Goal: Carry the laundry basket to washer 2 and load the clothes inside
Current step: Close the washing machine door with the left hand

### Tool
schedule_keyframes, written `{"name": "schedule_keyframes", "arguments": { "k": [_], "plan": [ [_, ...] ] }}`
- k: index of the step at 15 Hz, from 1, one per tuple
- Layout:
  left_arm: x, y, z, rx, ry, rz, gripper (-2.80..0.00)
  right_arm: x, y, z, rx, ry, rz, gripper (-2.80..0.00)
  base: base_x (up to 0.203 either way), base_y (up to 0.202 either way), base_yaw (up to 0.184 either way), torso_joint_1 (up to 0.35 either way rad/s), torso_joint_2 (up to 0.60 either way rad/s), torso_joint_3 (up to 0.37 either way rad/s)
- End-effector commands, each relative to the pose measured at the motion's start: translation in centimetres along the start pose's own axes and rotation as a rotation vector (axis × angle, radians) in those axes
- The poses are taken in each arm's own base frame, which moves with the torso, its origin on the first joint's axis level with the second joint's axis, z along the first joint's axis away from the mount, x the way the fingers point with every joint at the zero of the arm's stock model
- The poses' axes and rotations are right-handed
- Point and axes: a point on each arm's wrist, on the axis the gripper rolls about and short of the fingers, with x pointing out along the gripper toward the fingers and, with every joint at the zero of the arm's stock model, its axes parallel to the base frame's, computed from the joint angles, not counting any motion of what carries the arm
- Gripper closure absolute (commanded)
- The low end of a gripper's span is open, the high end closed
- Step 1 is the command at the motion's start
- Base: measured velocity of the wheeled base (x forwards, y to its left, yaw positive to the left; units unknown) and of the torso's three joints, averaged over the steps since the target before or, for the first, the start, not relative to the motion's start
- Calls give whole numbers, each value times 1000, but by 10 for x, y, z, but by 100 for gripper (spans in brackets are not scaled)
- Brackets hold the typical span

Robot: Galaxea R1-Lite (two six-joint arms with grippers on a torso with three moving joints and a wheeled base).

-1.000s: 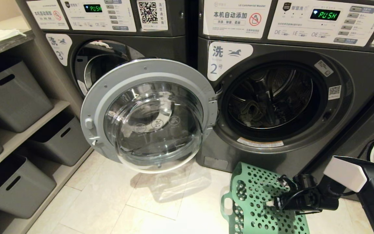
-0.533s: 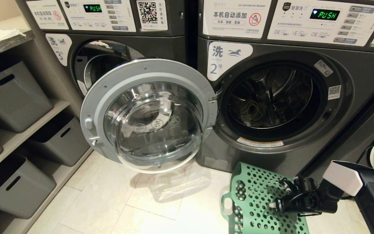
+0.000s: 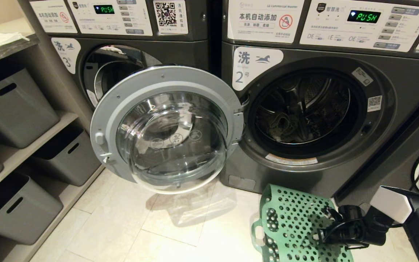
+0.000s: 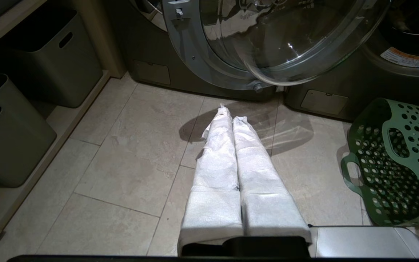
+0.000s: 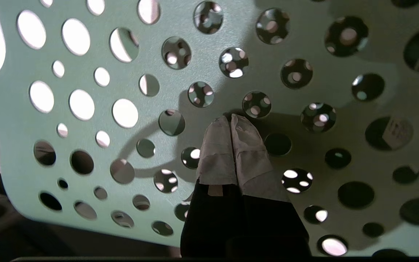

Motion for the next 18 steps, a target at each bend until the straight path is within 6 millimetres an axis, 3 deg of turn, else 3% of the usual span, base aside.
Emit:
{"name": "schedule_keyframes", "arguments": {
  "k": [1, 5, 8, 11, 15, 18],
  "plan": [
    [0, 0, 0, -1, 1, 0, 0, -5, -11, -2, -13, -8, -21, 0, 0, 0, 0, 0, 0, 0],
    [0, 0, 0, 1, 1, 0, 0, -23, -40, -2, -8, -28, -101, 0, 0, 0, 0, 0, 0, 0],
    [0, 0, 0, 0, 1, 0, 0, -40, -67, -5, -13, 17, -307, 0, 0, 0, 0, 0, 0, 0],
    [0, 0, 0, -1, 1, 0, 0, -60, -83, 4, 11, 1, -406, 0, 0, 0, 0, 0, 0, 0],
    [0, 0, 0, 1, 1, 0, 0, -99, -66, 15, 9, -16, -377, 0, 0, 0, 0, 0, 0, 0],
    [0, 0, 0, 1, 1, 0, 0, -141, -28, 2, -14, 3, -171, 0, 0, 0, 0, 0, 0, 0]
  ]
}}
